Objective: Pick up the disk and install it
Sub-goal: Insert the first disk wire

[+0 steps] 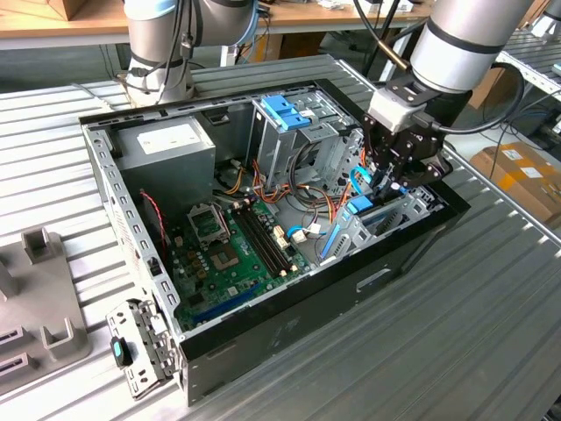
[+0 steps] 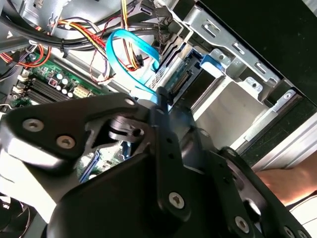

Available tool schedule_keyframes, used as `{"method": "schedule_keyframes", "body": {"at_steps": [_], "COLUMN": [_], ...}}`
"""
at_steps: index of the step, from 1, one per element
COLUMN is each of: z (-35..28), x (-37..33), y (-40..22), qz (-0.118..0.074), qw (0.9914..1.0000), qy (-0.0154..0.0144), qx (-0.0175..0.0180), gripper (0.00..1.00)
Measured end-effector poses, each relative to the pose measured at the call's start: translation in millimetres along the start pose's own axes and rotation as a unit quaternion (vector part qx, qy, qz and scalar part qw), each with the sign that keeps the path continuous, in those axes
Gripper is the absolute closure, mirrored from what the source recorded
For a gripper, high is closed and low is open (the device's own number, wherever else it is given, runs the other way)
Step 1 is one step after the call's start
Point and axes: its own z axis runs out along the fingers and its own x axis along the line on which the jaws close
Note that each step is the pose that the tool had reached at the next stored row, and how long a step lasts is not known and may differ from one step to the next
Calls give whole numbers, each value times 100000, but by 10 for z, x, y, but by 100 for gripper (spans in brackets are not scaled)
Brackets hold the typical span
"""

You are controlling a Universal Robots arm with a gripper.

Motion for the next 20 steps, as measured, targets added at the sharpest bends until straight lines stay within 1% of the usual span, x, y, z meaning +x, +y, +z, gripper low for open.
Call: {"method": "schedule_keyframes", "body": {"at_steps": [1, 9, 10, 12, 13, 17, 20], "z": [-1, -4, -40, -89, -165, -338, -347], "x": [0, 0, 0, 1, 2, 5, 5], "y": [0, 0, -3, -6, -11, -22, -23], "qz": [1, 1, 2, 0, 0, -6, 66], "qw": [100000, 100000, 100000, 100000, 100000, 100000, 100000], "qy": [11, 12, 4, 41, 47, 50, 50], "qx": [-2, -2, -1, -3, -5, -5, -15], "gripper": [64, 64, 64, 64, 64, 64, 64]}}
